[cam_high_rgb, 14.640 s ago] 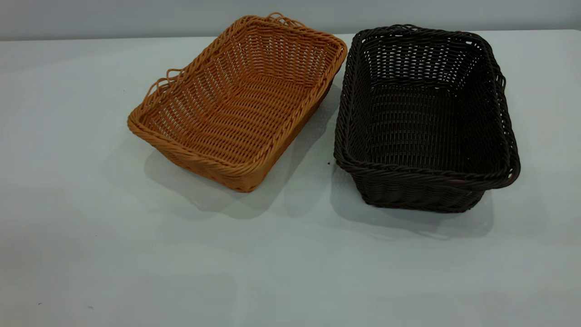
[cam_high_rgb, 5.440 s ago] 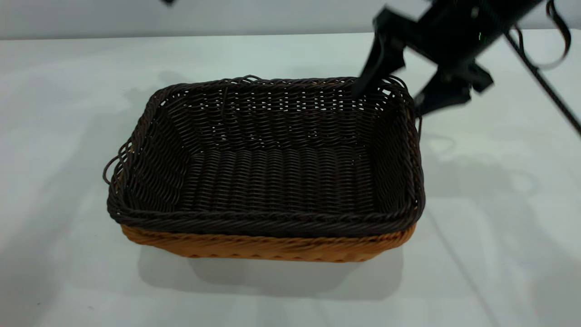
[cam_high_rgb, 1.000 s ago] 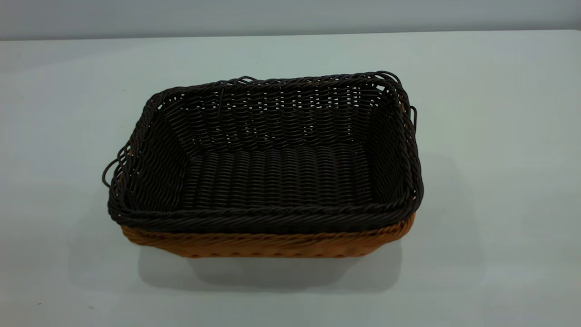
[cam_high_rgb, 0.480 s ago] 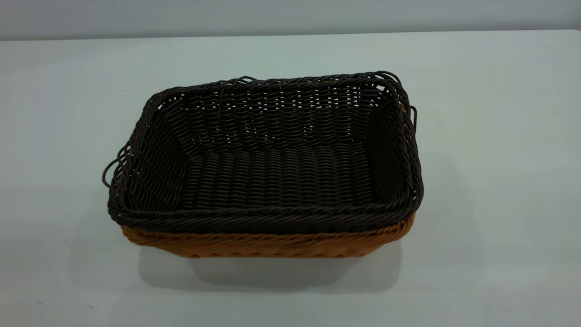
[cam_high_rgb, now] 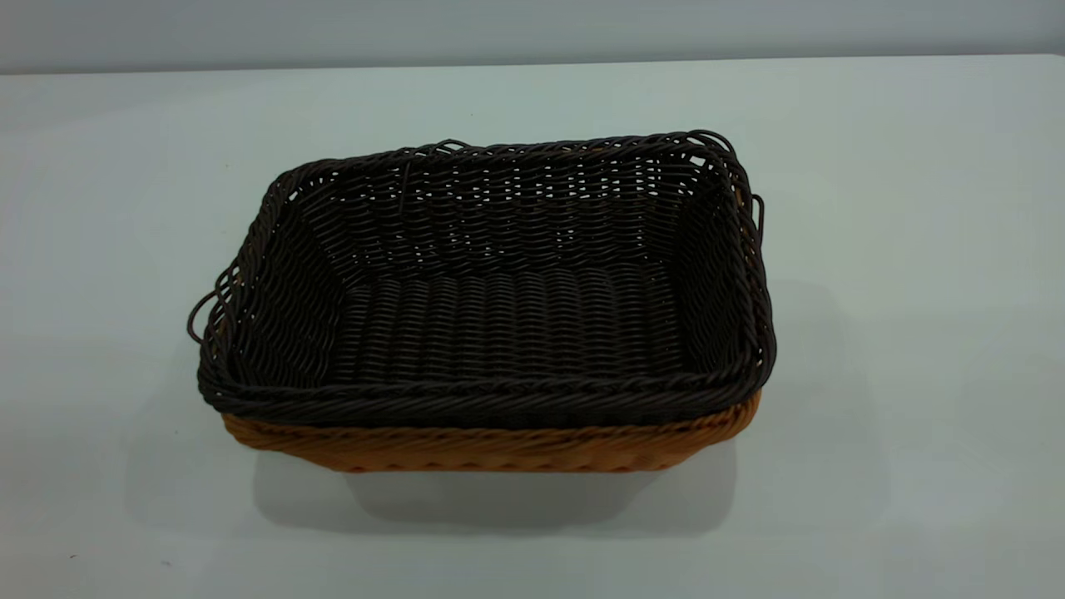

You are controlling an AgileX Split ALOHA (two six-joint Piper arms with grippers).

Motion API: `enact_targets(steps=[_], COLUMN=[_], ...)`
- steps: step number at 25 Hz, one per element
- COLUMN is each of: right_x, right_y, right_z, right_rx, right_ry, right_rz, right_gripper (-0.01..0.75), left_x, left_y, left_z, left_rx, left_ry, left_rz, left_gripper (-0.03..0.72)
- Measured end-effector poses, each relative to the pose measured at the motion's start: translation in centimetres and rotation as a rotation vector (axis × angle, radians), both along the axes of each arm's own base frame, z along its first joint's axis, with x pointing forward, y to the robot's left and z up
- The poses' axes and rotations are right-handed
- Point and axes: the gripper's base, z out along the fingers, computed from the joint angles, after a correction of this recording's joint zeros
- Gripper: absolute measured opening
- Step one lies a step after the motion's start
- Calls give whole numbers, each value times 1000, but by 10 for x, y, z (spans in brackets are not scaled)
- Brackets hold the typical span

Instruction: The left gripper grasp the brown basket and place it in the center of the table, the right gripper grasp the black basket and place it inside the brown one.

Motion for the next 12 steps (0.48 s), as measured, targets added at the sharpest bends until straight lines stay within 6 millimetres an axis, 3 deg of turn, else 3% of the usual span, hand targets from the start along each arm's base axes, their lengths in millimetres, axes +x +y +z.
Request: enact_targets(steps=[5, 12], right_x=[1, 1], right_y=[-7, -8], right_z=[-1, -1], right_rx=[27, 32], right_ry=[7, 8], right_rz=[-111, -122], right_gripper=[574, 574], left_x=[0, 0], left_y=[0, 0], left_z=[0, 0], left_rx=[0, 0], left_ry=[0, 0], left_rz=[0, 0], left_gripper=[522, 523])
